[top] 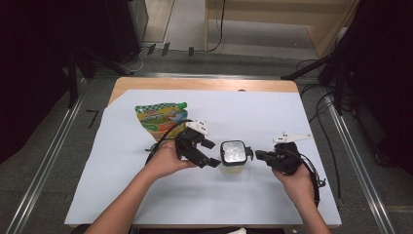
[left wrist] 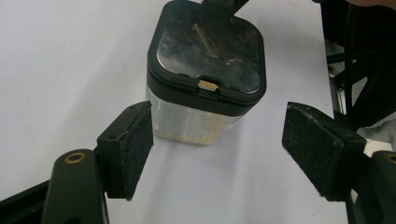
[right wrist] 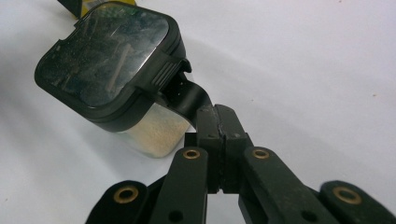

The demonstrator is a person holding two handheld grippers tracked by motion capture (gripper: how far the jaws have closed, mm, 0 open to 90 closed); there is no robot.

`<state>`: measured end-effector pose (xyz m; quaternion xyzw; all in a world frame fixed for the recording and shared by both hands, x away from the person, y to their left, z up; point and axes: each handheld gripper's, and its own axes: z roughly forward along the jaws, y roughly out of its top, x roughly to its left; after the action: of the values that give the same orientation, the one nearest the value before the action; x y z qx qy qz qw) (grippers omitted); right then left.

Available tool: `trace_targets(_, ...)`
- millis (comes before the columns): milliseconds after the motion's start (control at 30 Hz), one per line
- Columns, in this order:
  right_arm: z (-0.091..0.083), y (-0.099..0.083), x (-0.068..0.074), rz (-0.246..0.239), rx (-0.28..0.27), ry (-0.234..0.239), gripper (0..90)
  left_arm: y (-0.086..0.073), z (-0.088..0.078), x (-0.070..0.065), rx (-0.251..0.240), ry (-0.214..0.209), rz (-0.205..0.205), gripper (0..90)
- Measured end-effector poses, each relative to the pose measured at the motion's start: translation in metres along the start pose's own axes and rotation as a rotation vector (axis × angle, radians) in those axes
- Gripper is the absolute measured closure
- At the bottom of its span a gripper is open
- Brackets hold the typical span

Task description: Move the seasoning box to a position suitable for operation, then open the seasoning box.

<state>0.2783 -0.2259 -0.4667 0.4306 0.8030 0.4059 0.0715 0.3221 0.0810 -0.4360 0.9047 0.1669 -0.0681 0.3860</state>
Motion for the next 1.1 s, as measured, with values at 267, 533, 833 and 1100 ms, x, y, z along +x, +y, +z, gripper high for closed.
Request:
trace_targets(267, 0.007, 0.002, 0.001, 0.007, 0.019, -0.004, 90.0, -0.001, -0.004, 0.006, 0.001, 0.028, 0.033, 25.1)
trace_targets(533, 0.008, 0.002, 0.001, 0.007, 0.022, -0.003, 90.0, 0.0, 0.006, 0.004, 0.042, 0.037, 0.046, 23.1)
trace_targets(833, 0.009, 0.002, 0.001, 0.011, 0.022, -0.01, 90.0, 0.003, 0.024, 0.0, 0.052, 0.046, 0.075, 19.7)
trace_targets(1100, 0.01, 0.002, 0.001, 0.019, 0.018, -0.014, 90.0, 0.006, 0.034, -0.002, 0.054, 0.051, 0.074, 19.2)
